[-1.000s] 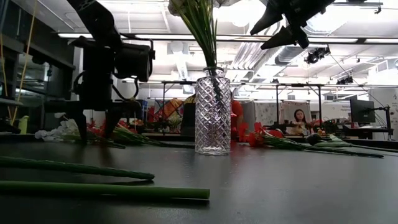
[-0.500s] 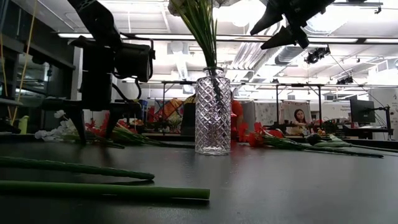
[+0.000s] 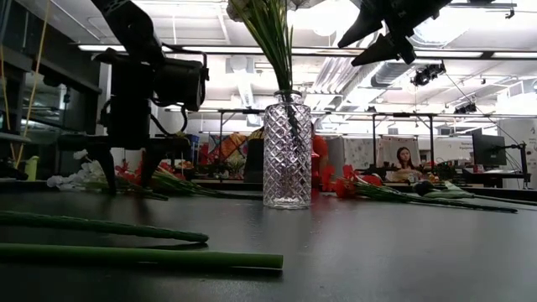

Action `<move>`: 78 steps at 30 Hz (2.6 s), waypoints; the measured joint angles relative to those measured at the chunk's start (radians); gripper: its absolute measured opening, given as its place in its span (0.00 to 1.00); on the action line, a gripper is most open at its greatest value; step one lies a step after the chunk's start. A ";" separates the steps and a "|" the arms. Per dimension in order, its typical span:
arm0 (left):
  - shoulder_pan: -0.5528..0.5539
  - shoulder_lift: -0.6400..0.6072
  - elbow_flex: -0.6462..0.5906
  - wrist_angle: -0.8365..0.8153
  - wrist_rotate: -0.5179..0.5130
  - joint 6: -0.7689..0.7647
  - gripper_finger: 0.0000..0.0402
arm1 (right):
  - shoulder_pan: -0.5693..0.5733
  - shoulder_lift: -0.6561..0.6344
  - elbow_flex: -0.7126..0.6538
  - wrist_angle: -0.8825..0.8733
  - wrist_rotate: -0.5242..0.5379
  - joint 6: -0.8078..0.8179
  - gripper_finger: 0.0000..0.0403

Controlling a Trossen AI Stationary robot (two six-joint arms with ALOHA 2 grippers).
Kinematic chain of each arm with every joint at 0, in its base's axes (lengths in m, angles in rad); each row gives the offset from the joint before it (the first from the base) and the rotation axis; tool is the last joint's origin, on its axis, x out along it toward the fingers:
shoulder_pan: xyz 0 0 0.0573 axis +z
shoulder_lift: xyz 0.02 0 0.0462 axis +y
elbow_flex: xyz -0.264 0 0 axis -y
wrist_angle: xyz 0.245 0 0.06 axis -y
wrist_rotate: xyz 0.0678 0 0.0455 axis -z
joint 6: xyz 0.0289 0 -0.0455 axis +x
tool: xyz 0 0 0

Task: Sort flowers into vase by color
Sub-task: Put the white flowers into the right transparent vase

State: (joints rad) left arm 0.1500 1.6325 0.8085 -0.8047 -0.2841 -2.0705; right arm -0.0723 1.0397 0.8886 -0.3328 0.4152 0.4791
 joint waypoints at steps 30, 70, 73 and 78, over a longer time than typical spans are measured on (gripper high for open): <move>-0.001 -0.001 -0.043 0.067 -0.143 -0.162 0.43 | 0.000 0.000 0.000 0.000 -0.006 -0.009 0.65; -0.218 -0.735 -0.004 -0.067 0.135 0.718 0.00 | 0.001 0.000 0.000 -0.004 -0.007 0.021 0.65; -0.202 -0.788 0.015 -0.077 0.176 0.749 0.00 | 0.001 0.000 0.000 0.001 -0.007 0.044 0.65; -0.150 -0.864 0.053 -0.133 0.145 0.767 0.00 | 0.001 0.000 0.000 0.001 -0.007 0.068 0.65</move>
State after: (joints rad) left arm -0.0002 0.7687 0.8619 -0.9372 -0.1386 -1.3035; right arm -0.0715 1.0398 0.8886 -0.3321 0.4083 0.5474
